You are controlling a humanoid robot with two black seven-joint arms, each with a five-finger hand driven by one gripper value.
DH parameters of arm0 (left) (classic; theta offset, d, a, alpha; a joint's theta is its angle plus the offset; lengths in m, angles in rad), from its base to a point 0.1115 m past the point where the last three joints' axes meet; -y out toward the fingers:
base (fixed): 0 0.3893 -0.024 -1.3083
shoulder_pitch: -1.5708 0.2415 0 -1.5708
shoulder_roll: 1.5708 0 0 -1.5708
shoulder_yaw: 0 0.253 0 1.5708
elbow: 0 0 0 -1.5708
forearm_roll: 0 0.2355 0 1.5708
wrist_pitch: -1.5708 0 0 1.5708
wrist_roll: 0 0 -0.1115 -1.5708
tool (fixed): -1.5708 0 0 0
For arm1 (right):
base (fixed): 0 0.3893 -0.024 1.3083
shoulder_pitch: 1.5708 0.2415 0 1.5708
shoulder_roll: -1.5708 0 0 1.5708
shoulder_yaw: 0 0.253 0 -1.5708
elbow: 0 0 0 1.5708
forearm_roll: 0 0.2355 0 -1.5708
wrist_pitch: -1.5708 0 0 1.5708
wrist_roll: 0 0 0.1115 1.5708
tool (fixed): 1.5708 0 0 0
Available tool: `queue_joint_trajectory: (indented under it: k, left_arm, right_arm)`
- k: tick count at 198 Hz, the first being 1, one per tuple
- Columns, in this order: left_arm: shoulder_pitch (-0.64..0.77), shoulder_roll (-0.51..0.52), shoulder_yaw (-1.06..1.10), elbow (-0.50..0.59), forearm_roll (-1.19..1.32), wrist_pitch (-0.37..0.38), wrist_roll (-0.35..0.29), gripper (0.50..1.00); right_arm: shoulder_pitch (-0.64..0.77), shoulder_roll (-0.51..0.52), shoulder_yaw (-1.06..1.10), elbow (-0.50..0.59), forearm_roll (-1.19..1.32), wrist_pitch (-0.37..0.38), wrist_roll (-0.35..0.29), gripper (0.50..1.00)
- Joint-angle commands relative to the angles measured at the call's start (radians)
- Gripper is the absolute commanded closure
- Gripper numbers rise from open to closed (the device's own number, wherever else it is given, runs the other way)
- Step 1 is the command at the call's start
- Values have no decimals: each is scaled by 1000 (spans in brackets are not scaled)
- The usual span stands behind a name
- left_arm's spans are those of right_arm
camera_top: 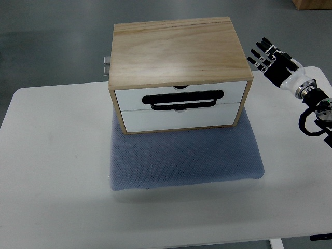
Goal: Open wood drawer with right hand
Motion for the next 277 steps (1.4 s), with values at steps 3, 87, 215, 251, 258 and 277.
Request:
queue_joint_trajectory:
  k: [3, 87, 215, 251, 258, 277]
  left_arm:
    - [2, 0, 1, 1, 0, 0, -2, 500]
    - [5, 0, 3, 13, 0, 0, -2, 500]
    - [2, 0, 1, 11, 0, 0, -2, 500]
    - [2, 0, 1, 11, 0, 0, -2, 500]
    - [2, 0, 1, 11, 0, 0, -2, 500]
    - [2, 0, 1, 13, 0, 0, -2, 500]
  right_arm:
    - [0, 0, 0, 0, 0, 0, 0, 556]
    - [5, -20, 0, 0, 0, 9, -6, 556]
    - [35, -210, -5, -2, -17, 34, 0, 556]
    - [31, -241, -9, -2, -17, 91, -2, 556]
    - [31, -255, -9, -2, -17, 91, -3, 556]
    - [32, -281, -17, -2, -29, 91, -6, 556]
